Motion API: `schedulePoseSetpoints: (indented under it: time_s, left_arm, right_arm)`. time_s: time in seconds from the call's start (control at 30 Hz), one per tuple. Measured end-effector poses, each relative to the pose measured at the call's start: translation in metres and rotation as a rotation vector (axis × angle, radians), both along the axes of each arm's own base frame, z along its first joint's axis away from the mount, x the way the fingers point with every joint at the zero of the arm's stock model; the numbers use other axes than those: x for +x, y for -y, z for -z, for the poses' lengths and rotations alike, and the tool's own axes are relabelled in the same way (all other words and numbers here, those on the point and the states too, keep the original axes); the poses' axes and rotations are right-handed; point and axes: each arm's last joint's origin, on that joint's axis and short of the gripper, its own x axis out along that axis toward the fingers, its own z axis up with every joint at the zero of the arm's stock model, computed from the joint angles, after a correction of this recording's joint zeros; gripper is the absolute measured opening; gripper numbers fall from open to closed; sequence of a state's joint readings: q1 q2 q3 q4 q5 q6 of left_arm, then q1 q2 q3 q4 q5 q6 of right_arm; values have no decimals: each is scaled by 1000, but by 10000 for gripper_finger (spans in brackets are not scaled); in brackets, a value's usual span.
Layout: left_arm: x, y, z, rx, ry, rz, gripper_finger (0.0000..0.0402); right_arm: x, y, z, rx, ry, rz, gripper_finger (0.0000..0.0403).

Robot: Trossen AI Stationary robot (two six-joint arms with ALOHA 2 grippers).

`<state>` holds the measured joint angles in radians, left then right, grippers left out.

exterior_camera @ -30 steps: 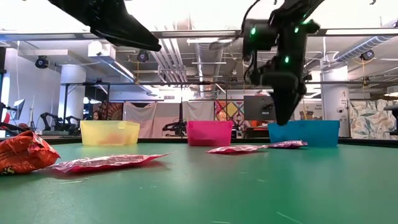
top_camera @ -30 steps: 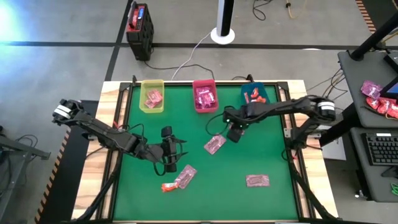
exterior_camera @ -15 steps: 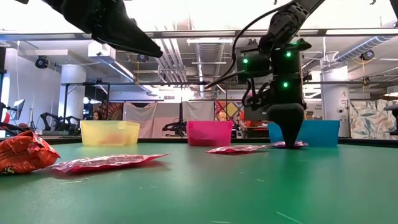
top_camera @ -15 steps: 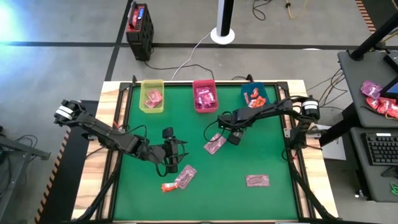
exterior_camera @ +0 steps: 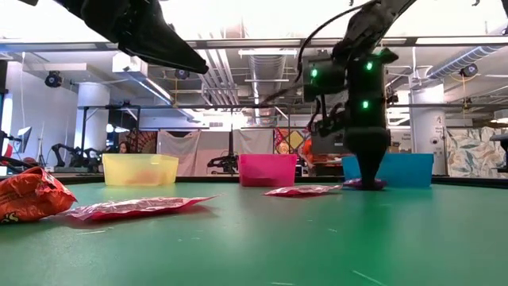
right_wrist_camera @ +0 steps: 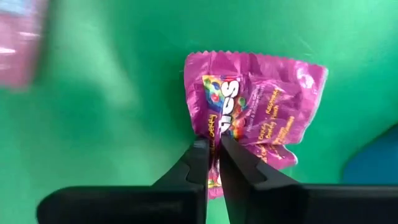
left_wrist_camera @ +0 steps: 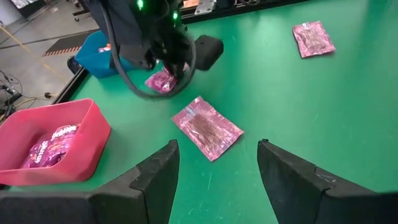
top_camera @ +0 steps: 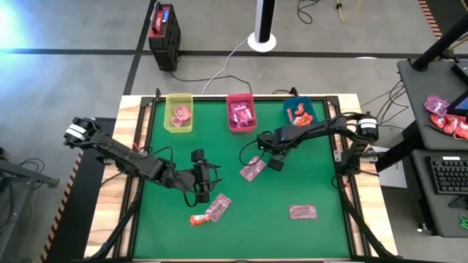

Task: Sort candy by brand, put in halloween buckets
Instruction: Put the violet candy into the pink bin

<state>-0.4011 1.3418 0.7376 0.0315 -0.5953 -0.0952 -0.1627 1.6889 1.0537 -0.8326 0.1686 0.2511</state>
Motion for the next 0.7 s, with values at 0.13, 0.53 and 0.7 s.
schedulePoseSetpoints:
  time_s: [0.13,0.53,0.7]
  left_arm:
    - [0,0,0,-1,2,0,200]
    - [1,1,-2,-11,26,0,200]
    - [1,1,-2,-12,27,1,200]
  right_arm:
    - [-3,-4,-29,32,133,-10,14]
    - [28,11,-99,-152,828,-145,13]
    - [53,32,-102,-260,1075,-121,13]
